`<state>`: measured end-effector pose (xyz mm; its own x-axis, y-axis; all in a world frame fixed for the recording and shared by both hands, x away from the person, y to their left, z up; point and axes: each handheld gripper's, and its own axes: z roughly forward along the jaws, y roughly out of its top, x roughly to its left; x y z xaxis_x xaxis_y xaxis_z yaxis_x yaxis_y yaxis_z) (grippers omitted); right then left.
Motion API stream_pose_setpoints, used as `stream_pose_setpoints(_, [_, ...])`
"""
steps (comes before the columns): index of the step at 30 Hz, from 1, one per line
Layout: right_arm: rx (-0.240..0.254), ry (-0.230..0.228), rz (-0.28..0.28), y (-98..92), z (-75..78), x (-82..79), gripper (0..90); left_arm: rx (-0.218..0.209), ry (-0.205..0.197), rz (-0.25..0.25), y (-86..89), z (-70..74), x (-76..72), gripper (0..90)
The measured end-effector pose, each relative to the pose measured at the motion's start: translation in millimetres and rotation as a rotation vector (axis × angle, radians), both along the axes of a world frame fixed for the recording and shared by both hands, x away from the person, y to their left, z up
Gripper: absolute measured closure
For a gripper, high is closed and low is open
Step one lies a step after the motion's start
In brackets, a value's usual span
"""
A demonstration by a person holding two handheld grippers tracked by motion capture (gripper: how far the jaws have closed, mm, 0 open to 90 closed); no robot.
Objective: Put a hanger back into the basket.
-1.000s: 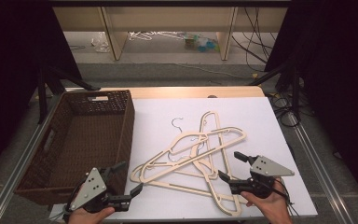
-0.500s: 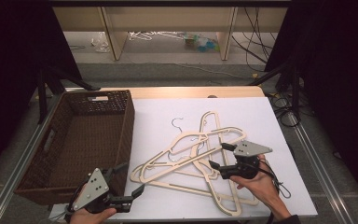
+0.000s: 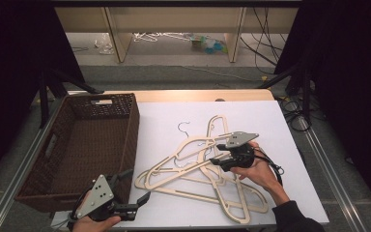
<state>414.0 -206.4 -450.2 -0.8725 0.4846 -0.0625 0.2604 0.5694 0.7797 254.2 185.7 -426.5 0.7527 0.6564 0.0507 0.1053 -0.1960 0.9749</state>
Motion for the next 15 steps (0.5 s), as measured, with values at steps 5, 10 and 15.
stream_pose_setpoints(5, [-0.060,0.038,0.054,11.7,-13.5,11.7,46.0,-0.008,-0.001,-0.004,-0.6,-0.6,0.4,16.3])
stream_pose_setpoints(10, [-0.133,0.067,0.117,20.5,-23.5,21.4,48.5,0.004,0.012,-0.004,-0.3,-0.5,-0.6,16.3])
stream_pose_setpoints(15, [-0.159,0.104,0.198,29.4,-28.9,29.0,55.4,0.004,0.017,-0.001,-0.4,-0.8,-1.0,16.4])
